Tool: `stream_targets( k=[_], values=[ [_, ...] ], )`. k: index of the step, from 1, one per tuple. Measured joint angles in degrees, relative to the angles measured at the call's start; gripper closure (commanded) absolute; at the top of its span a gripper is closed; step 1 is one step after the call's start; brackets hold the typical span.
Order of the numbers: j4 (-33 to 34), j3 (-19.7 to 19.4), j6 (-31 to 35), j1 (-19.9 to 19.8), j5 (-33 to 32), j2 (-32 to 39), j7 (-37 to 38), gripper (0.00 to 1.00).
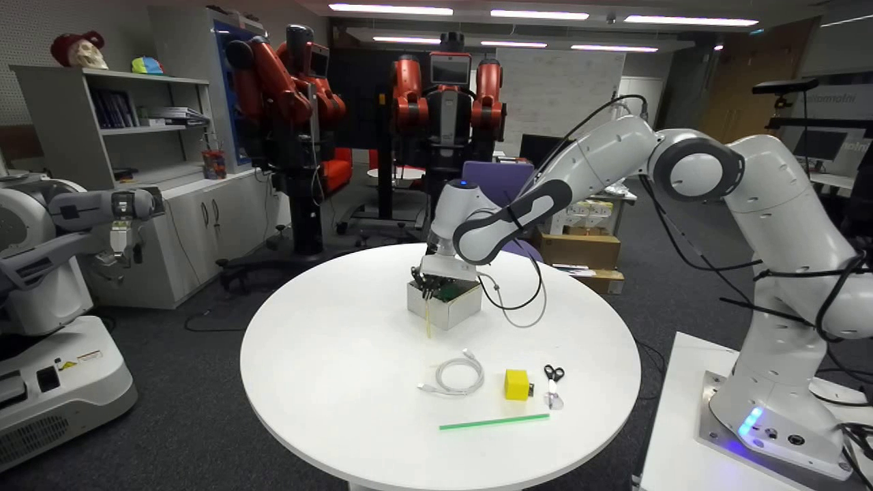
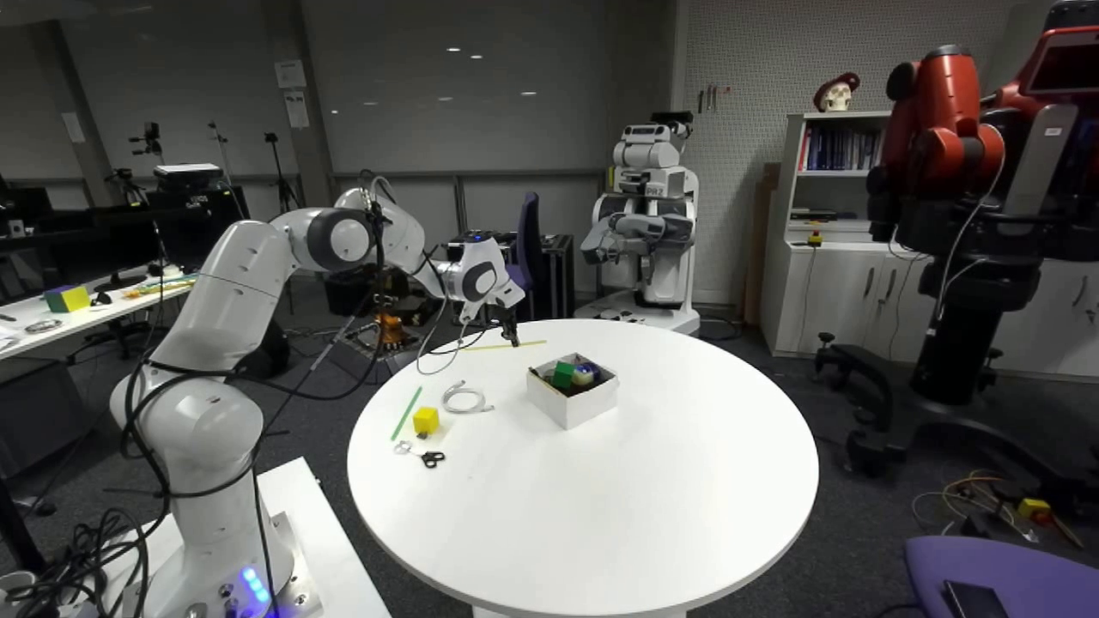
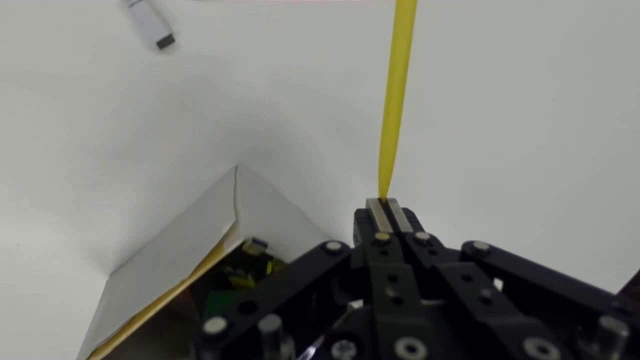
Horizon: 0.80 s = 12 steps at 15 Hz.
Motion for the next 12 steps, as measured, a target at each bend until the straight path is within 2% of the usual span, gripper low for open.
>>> stream_targets(
  k=[6, 12],
  values=[
    [-6.08, -7.17, 6.66, -0.34, -8.08, -6.26, 5.66, 1.0],
    [-10.06, -14.37, 13.65, 0.42, -19.72, -7.0, 15.55, 1.0]
  ],
)
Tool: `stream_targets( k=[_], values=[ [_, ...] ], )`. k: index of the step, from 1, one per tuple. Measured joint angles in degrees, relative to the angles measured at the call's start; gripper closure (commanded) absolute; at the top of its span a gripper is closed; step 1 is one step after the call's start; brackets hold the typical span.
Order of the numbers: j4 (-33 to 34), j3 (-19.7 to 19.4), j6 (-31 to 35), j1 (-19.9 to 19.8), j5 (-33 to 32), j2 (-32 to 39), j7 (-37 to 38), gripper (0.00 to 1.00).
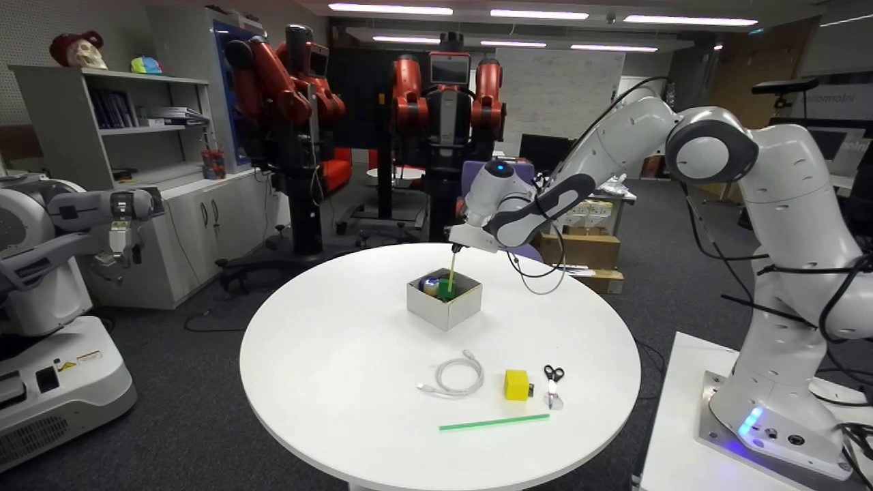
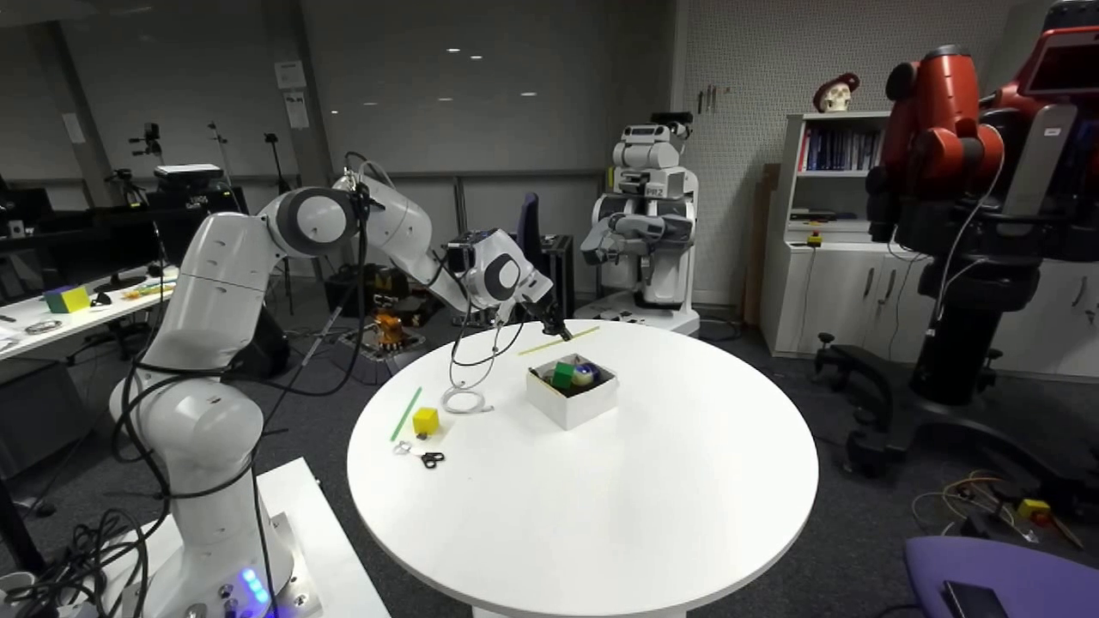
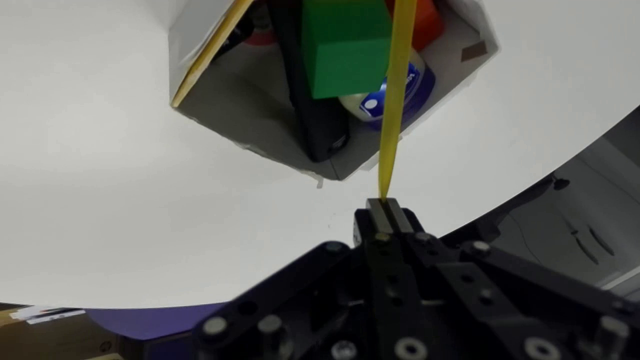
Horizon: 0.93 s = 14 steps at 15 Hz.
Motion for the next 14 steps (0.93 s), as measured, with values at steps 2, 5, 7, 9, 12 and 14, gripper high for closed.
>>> stream_targets(
  k=[2, 5, 7, 9, 12, 14],
  values=[
    [-0.8, -2.13, 1.64, 1.12, -3.42, 0.26, 3.57, 1.0],
    [-1.17, -5.48, 2.71, 3.54, -8.08, 0.58, 9.06, 1.0],
    [-1.17, -7.49, 2.72, 5.19, -11.11, 0.86, 12.65, 1.0],
    [-1.17, -9.62, 2.72, 6.99, -14.28, 1.48, 16.11, 1.0],
    [-1.17, -13.29, 2.72, 10.39, -19.13, 3.55, 21.1, 1.0],
    [-1.14, -13.66, 2.71, 11.32, -22.89, 4.98, 24.88, 1.0]
  ],
)
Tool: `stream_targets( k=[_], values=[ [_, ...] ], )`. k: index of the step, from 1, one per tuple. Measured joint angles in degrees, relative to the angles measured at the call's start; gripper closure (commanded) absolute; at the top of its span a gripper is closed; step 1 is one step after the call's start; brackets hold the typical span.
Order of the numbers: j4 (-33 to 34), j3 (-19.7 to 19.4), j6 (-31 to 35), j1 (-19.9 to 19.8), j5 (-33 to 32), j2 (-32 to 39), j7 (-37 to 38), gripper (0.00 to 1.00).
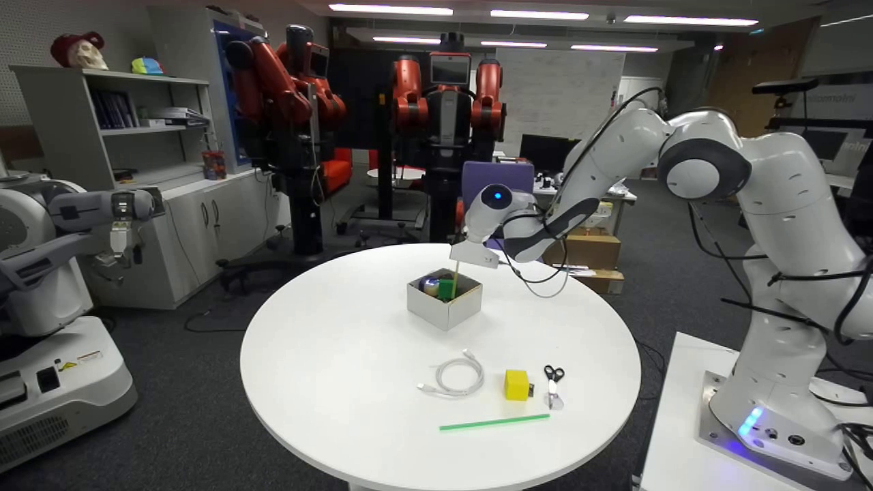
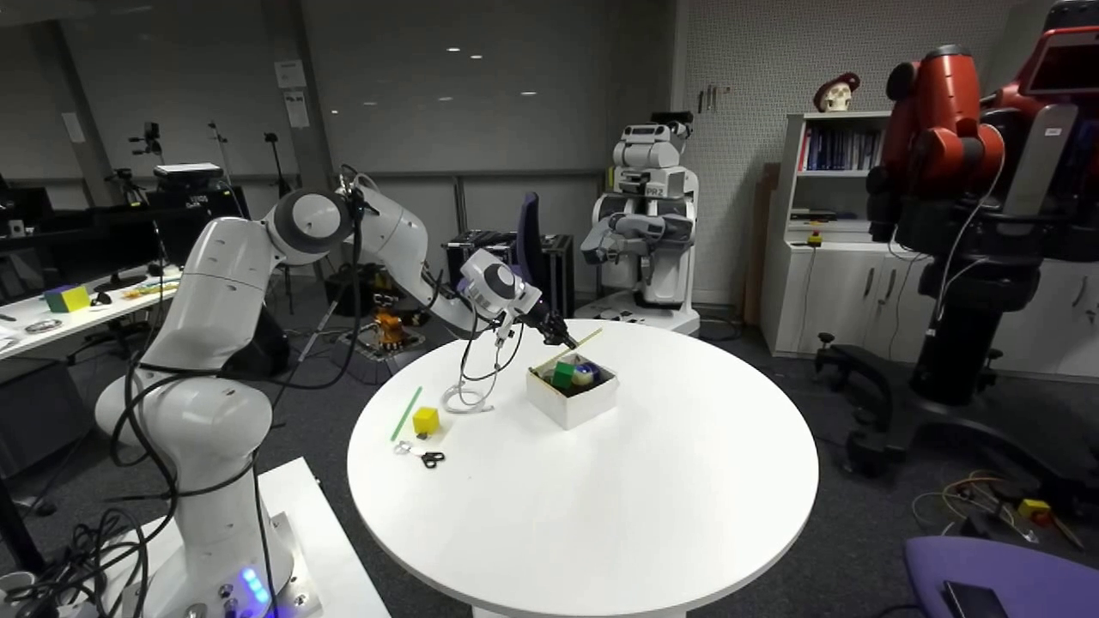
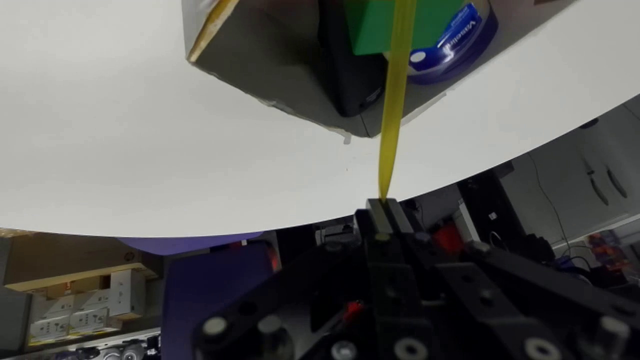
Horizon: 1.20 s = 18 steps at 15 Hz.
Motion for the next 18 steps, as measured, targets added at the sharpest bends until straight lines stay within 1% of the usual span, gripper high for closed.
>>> stream_targets(
  k=[2, 4, 6, 18],
  values=[
    [0.05, -0.01, -0.06, 0.47, -3.35, 1.2, 3.27, 1.0],
    [0.06, -0.7, -0.07, 1.16, -3.97, 2.05, 4.38, 1.0],
    [0.21, -0.77, -0.34, 1.13, -5.97, 2.33, 5.85, 1.0],
    [0.7, -3.24, -0.43, 0.95, -8.12, 1.79, 8.7, 1.0]
  ],
)
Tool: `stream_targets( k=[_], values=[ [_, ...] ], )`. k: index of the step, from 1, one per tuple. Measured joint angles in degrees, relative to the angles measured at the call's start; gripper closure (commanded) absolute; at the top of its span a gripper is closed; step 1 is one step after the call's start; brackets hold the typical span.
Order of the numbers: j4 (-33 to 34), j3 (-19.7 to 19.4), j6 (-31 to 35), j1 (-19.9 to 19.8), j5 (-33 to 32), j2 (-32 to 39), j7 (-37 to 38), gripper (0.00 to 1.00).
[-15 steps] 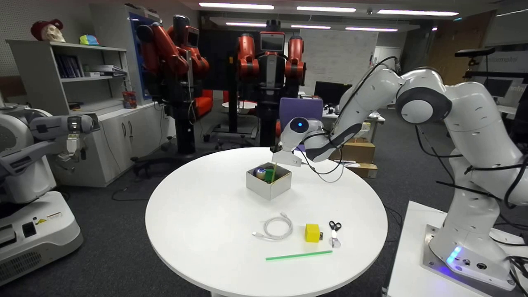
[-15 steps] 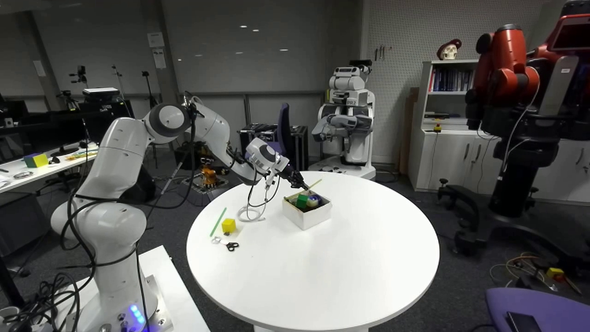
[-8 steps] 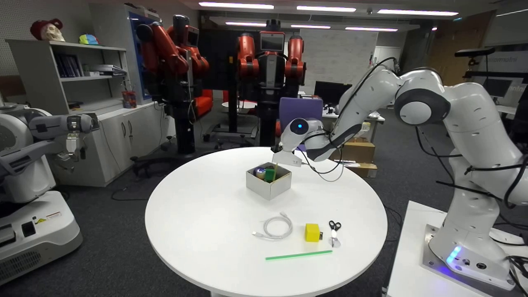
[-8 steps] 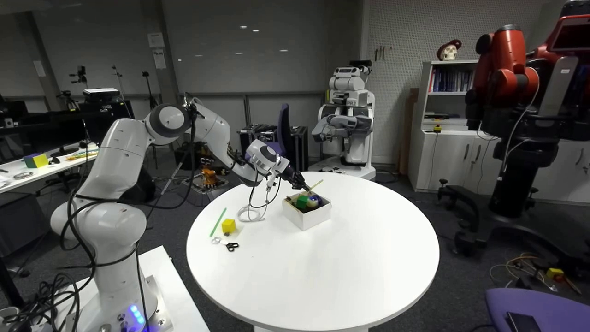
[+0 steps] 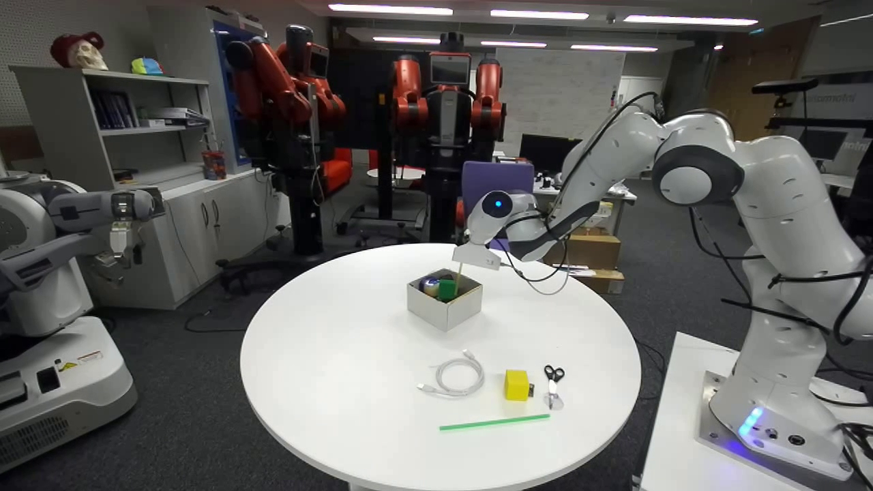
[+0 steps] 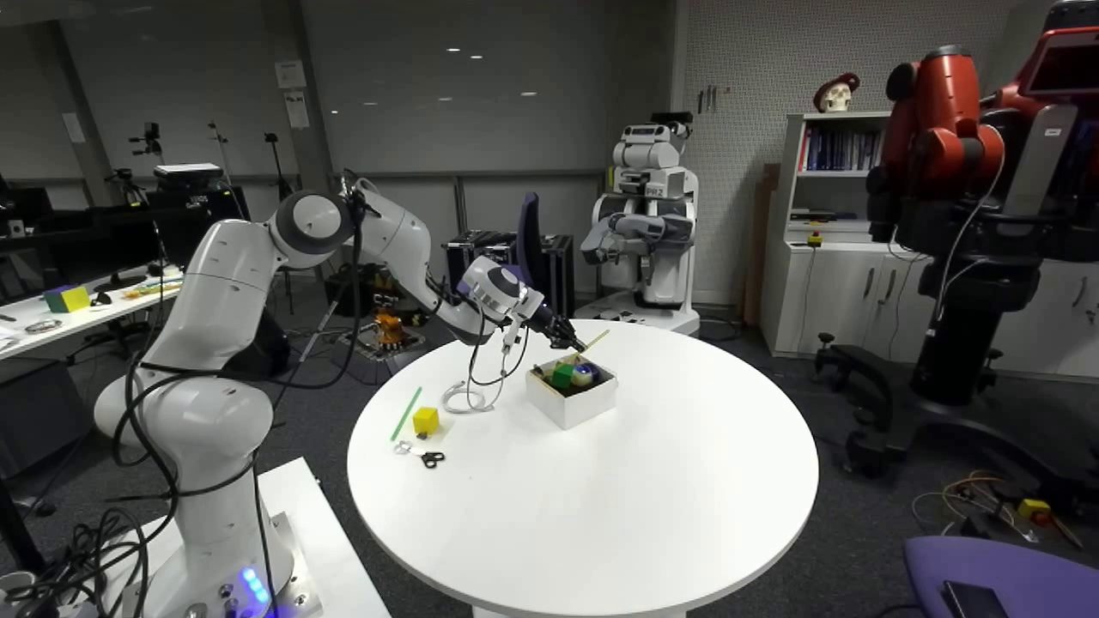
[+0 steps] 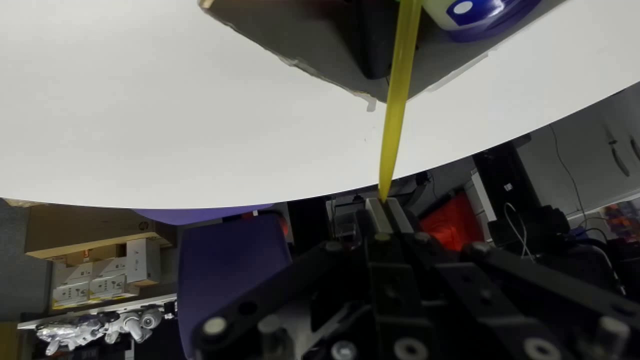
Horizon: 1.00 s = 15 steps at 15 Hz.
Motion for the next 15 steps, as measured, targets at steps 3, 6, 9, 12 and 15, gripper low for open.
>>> stream_targets(
  k=[3, 6, 9, 12, 15],
  values=[
    [0.01, -1.2, 0.0, 0.61, -0.13, -0.05, 0.6, 1.0],
    [0.04, -2.24, -0.61, 0.5, -1.46, -0.72, 1.8, 1.0],
    [0.04, -1.99, -2.13, -1.07, -4.34, -2.0, 4.01, 1.0],
    [0.13, 0.07, -4.48, -3.94, -7.88, -3.0, 6.06, 1.0],
    [0.37, 4.68, -7.35, -8.08, -12.1, -3.7, 8.41, 1.0]
  ],
)
